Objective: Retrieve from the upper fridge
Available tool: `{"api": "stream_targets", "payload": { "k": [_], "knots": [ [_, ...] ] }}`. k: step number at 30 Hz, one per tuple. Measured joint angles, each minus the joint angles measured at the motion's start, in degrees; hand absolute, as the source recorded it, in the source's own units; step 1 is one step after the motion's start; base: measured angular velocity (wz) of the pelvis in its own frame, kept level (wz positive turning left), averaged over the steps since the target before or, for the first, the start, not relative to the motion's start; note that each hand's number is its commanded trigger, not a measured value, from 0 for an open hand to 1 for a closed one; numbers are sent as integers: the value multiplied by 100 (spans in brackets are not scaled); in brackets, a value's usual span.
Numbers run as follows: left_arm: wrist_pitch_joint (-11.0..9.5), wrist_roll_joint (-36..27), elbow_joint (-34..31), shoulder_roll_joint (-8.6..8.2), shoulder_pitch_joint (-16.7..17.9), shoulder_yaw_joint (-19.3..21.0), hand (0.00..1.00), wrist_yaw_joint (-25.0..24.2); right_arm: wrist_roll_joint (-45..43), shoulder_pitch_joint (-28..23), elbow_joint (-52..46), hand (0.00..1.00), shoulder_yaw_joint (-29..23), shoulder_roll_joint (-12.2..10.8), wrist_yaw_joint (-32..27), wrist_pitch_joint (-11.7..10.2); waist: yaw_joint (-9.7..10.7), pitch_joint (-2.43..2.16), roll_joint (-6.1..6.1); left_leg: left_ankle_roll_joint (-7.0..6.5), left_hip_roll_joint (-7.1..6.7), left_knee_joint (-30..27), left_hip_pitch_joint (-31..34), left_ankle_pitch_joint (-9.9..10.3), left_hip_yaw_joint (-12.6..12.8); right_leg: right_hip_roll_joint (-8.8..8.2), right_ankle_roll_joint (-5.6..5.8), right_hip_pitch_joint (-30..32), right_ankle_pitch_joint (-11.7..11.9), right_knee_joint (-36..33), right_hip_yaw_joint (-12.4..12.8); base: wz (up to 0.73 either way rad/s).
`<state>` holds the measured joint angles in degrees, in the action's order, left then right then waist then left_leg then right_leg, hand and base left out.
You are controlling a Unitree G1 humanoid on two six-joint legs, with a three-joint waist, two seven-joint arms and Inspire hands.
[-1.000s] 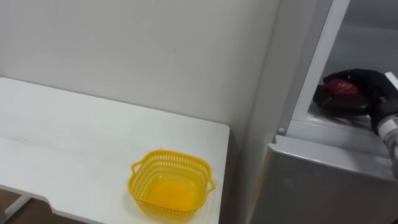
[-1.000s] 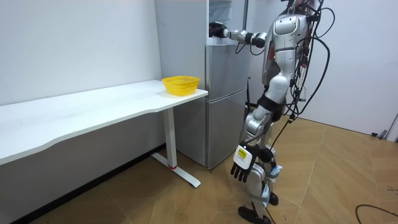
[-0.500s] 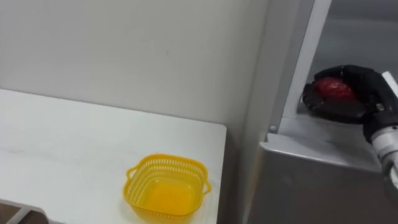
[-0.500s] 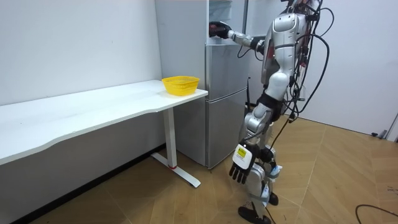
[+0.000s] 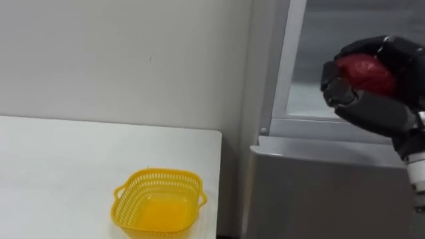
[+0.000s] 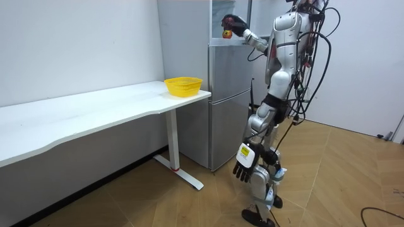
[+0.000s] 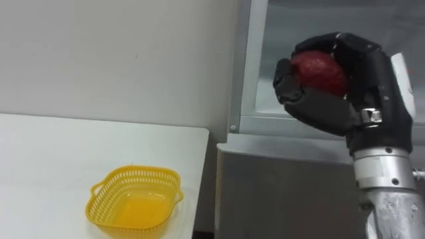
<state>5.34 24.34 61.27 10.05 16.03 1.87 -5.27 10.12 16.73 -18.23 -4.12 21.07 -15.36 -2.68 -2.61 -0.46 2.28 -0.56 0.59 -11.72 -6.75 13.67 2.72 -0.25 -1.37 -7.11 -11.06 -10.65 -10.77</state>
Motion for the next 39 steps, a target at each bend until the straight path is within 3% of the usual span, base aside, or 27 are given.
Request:
{"api": "stream_targets", "payload": {
  "k": [2, 9, 15, 22, 24, 26, 31, 39],
  "knots": [
    [-51, -6, 208, -3, -61, -60, 0, 1, -221, -4, -143, 100, 49, -81, -124, -175, 2, 4, -32, 1, 1, 2, -48, -1, -1, -3, 0, -38, 0, 1, -19, 0],
    [-189, 4, 335, -1, -271, -105, 0, -72, -1295, -4, -414, 100, 94, -139, 3, -283, -100, 28, 27, 1, -11, 0, -56, -2, 4, -39, 4, 9, -4, 1, -19, 0],
    [-246, 4, 277, 14, -327, -225, 0, -163, -1807, -2, -764, 100, 553, -152, 313, -380, -120, 49, 119, 0, -19, -3, -36, -1, 11, -22, 6, -10, -5, 17, -1, 0],
    [-292, 2, 299, 81, -430, -389, 0, -255, -2305, 40, -860, 100, 1106, -173, 946, -367, -393, 10, 279, 0, -32, -6, 41, -2, -126, -29, 9, -6, -7, 75, -106, 6],
    [-291, 0, 298, 118, -457, -505, 0, -289, -2554, 45, -858, 100, 1248, -171, 1060, -352, -454, 24, 314, 0, -31, -8, 43, -2, -146, -30, 9, -20, -7, 74, -152, 12],
    [-290, 0, 295, 144, -504, -649, 0, -326, -2938, 141, -814, 100, 1474, -171, 1148, -353, -558, 65, 356, 1, -30, -8, 66, -2, -169, -47, 9, -16, -7, 75, -205, 10],
    [-291, 1, 292, 173, -535, -761, 0, -419, -3174, 415, -669, 100, 1925, -172, 1368, -357, -660, 88, 391, 1, -44, -19, 120, -2, -317, -50, 9, -33, -7, 86, -354, 12],
    [-271, 2, 284, 247, -589, -762, 0, -453, -3246, 988, 398, 100, 2102, -267, 1519, -293, -871, 145, 477, 6, -49, -26, 121, -6, -449, -67, 9, -80, -7, 91, -490, 8]
  ]
}}
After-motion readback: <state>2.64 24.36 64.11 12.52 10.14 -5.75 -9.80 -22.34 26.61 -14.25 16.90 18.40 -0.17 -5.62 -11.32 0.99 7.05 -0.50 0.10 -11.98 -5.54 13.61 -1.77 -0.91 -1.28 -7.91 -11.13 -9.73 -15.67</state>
